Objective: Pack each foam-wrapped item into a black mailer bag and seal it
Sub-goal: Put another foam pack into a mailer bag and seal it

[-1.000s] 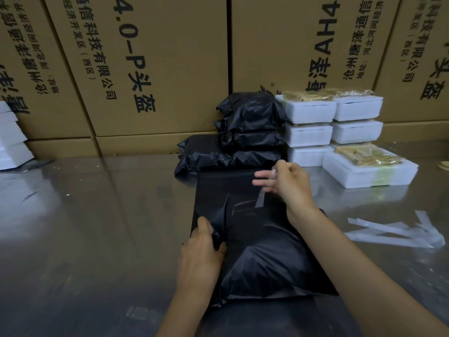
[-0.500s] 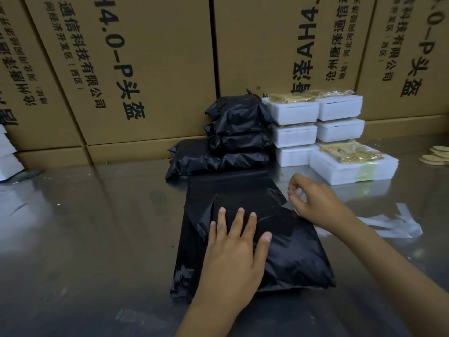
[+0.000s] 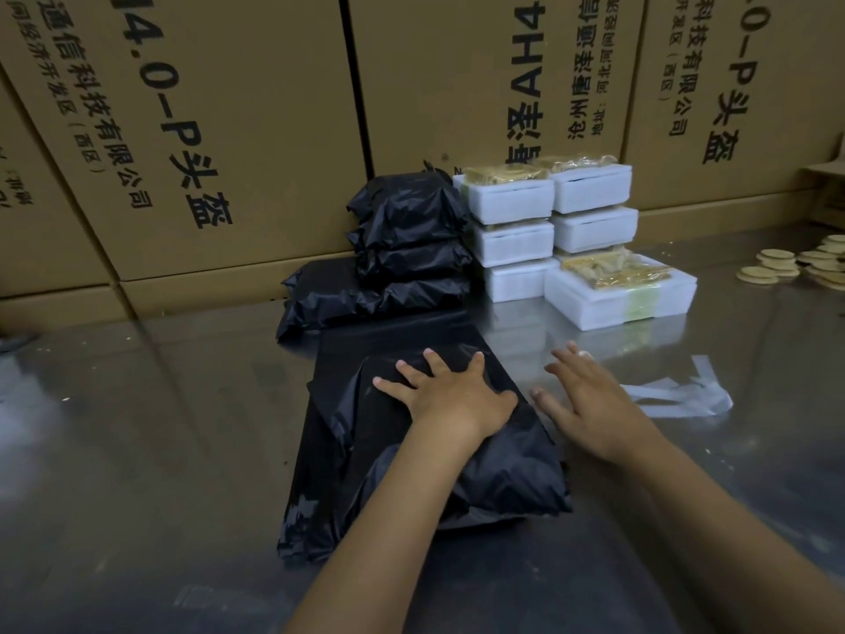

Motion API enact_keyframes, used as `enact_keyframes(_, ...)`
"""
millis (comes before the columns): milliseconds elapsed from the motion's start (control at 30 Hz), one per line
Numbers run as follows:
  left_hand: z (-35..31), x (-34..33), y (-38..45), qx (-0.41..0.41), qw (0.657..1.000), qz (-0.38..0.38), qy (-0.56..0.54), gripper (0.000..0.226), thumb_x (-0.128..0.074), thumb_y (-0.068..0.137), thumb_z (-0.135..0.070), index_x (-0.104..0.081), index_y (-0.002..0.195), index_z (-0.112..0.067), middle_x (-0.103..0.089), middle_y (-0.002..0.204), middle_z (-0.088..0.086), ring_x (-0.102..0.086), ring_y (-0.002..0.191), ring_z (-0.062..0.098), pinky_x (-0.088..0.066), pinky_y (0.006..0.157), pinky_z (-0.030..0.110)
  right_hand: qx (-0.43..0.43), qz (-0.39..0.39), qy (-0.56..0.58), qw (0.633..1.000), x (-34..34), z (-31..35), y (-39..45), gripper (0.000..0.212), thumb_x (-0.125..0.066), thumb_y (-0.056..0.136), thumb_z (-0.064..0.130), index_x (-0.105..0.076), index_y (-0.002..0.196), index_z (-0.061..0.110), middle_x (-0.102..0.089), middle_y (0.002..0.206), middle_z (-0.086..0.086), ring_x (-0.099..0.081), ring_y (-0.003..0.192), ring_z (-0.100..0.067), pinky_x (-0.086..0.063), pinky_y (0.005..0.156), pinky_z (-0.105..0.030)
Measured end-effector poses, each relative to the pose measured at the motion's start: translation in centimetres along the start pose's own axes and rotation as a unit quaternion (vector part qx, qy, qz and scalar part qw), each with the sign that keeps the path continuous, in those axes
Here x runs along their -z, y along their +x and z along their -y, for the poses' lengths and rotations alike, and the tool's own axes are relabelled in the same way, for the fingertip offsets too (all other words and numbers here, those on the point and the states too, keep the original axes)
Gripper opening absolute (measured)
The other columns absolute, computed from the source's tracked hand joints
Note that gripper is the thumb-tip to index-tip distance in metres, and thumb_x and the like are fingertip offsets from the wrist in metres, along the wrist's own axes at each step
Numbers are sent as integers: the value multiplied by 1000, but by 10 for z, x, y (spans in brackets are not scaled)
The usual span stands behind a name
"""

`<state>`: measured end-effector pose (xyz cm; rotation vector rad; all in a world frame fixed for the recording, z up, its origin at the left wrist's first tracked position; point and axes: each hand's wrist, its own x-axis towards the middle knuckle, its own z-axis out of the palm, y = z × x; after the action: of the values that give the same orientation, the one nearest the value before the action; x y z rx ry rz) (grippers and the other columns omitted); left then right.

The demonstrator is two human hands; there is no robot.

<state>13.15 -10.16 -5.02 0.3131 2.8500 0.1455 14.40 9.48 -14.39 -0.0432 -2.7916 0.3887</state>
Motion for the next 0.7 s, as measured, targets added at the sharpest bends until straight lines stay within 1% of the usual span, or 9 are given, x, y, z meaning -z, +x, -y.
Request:
enact_keyframes(67,-7,7,5,24,999,26,-6,90,-50,89,-67,3,157,-41,17,164,17,15,144,56,8,104,82,-12,-7,-5,1000,1,-10,-1,60,-42,102,51,-47,144,9,-27,164,-9,-11,155,-22,-12,125,-39)
enact_keyframes(133,-14,11,9,43,998,43,-5,98,-60,87,-55,7,157,-38,19,163,19,15,143,58,5,102,84,-28,-11,-20,999,2,-23,-3,59,-43,102,49,-46,145,10,-30,163,-10,-15,154,-24,-13,124,-39)
enact_keyframes(233,-25,11,11,64,997,52,8,104,-64,88,-40,13,157,-31,22,160,25,16,141,61,3,102,85,-65,-18,-31,997,0,-44,-13,53,-49,101,43,-50,141,8,-37,158,-13,-24,151,-28,-19,122,-41)
enact_keyframes(333,-30,9,13,75,996,49,14,106,-65,88,-35,15,157,-28,24,159,28,17,140,63,4,102,84,-128,-3,-22,992,0,-55,-18,57,-51,99,42,-48,142,5,-38,157,-17,-31,147,-32,-23,120,-42)
enact_keyframes(433,-31,5,17,80,996,41,11,105,-65,88,-33,15,157,-28,24,158,29,20,139,63,6,102,84,-131,-12,-34,991,1,-53,-18,51,-57,97,38,-54,136,4,-48,149,-16,-41,138,-34,-30,113,-43)
enact_keyframes(500,-31,1,17,79,996,25,12,105,-64,88,-33,14,157,-28,24,159,28,20,139,63,6,102,83,-119,-48,-42,991,2,-50,-21,45,-62,94,32,-59,130,5,-54,140,-15,-49,128,-34,-38,106,-46)
enact_keyframes(567,-30,-5,17,74,997,1,9,104,-64,87,-34,11,158,-29,22,160,27,19,140,62,7,103,83,-96,-102,-54,989,3,-47,-25,35,-65,90,24,-64,120,6,-62,123,-13,-57,111,-34,-44,94,-47)
enact_keyframes(633,-29,-11,14,65,997,-33,5,98,-61,89,-38,7,158,-28,18,161,27,18,142,60,7,104,82,-80,-154,-66,983,5,-45,-28,23,-66,88,18,-68,108,5,-64,107,-11,-59,97,-32,-46,85,-46)
enact_keyframes(700,-26,-18,12,46,996,-77,-15,86,-51,94,-44,2,159,-26,13,162,26,15,144,57,8,105,80,-68,-204,-72,974,6,-42,-31,14,-67,87,13,-69,99,5,-63,99,-10,-58,90,-31,-44,81,-45)
